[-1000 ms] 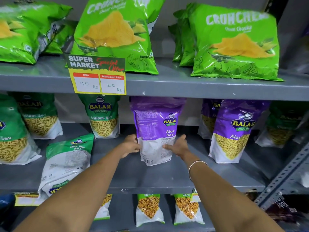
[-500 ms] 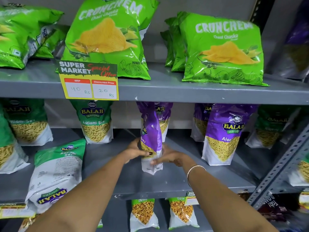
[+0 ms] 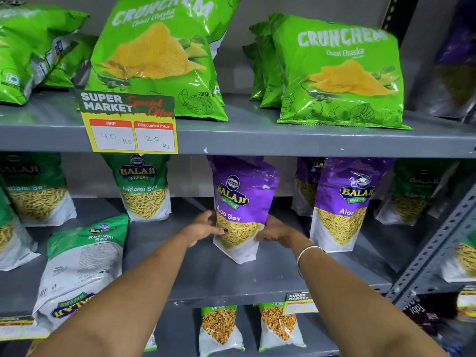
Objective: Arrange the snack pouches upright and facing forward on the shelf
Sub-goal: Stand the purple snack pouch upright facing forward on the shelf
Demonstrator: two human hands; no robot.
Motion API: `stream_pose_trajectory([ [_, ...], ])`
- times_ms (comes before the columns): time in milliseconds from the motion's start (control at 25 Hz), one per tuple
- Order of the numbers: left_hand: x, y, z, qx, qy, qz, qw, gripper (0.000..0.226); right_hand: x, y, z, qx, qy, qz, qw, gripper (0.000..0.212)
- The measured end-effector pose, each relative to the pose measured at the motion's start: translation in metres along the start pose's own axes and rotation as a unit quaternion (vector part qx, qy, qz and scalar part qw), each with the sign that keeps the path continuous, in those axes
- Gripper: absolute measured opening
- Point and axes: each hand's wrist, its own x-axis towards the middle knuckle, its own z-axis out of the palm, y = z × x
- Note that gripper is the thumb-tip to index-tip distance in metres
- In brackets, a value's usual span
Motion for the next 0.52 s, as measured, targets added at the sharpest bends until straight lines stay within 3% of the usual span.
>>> stream_pose_trajectory([
  [80, 0.005, -0.002, 0.004, 0.011, 0.046, 0.02, 0.999, 0.034, 0.001, 0.003, -0.004, 0.01, 0.041, 0.015, 0.999, 0.051],
  [120, 0.008, -0.003, 0.006, 0.002, 0.057, 0.025, 0.998, 0.034, 0.002, 0.006, -0.006, 0.029, 0.053, 0.013, 0.998, 0.047],
  [280, 0.012, -0.006, 0.01, -0.041, 0.046, 0.041, 0.997, 0.061, 0.0, 0.015, -0.014, 0.128, 0.001, -0.025, 0.991, 0.052],
  [520, 0.01, -0.008, 0.021, -0.026, 0.079, 0.039, 0.996, 0.075, 0.005, 0.019, -0.018, 0.091, 0.039, -0.047, 0.994, 0.048],
])
